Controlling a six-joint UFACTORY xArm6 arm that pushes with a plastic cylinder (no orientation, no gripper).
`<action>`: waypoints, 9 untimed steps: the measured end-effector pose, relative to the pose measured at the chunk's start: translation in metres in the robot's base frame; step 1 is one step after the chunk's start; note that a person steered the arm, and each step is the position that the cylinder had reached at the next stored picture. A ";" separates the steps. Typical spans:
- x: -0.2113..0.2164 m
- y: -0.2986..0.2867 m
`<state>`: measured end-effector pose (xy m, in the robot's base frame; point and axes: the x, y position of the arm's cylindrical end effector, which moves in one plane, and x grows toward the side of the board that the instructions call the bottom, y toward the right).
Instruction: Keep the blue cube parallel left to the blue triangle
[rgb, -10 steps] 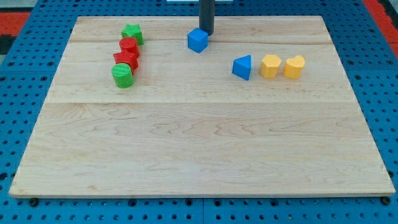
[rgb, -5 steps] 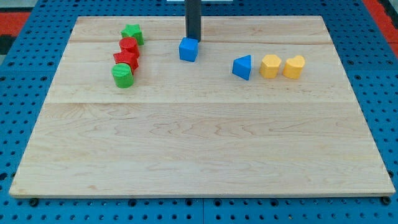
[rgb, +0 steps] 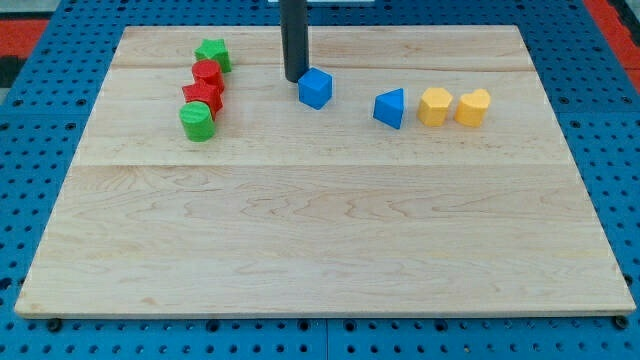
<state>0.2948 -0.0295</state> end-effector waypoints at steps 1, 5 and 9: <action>0.000 -0.002; 0.003 0.015; 0.040 0.014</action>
<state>0.3345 -0.0158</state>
